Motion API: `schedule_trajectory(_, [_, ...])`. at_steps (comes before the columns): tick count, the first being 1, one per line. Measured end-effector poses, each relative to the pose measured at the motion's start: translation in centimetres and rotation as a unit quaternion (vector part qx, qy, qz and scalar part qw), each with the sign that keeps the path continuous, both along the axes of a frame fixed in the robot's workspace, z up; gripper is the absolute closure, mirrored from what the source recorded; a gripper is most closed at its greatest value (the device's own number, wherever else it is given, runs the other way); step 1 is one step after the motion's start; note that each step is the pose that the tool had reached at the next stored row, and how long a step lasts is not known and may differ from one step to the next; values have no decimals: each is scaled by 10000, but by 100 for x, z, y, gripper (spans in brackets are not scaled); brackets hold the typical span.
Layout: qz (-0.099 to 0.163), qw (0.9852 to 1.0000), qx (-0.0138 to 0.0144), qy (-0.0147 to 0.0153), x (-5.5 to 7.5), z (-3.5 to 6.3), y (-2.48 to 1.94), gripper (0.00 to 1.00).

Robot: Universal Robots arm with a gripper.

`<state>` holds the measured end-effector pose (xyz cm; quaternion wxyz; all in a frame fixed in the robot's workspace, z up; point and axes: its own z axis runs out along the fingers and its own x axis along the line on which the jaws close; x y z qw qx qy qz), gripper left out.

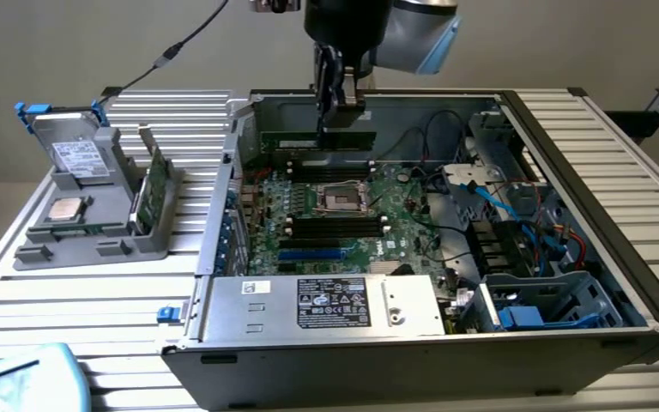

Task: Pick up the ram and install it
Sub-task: 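Pick up the ram and move it above insertion slot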

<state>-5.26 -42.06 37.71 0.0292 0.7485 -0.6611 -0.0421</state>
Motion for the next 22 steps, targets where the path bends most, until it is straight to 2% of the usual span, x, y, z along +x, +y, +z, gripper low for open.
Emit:
schedule_trajectory(5, [-88, 10000, 18, -5, 40, -60, 0, 86])
schedule_trajectory(22, [-286, 9996, 27, -30, 222, -282, 0, 86])
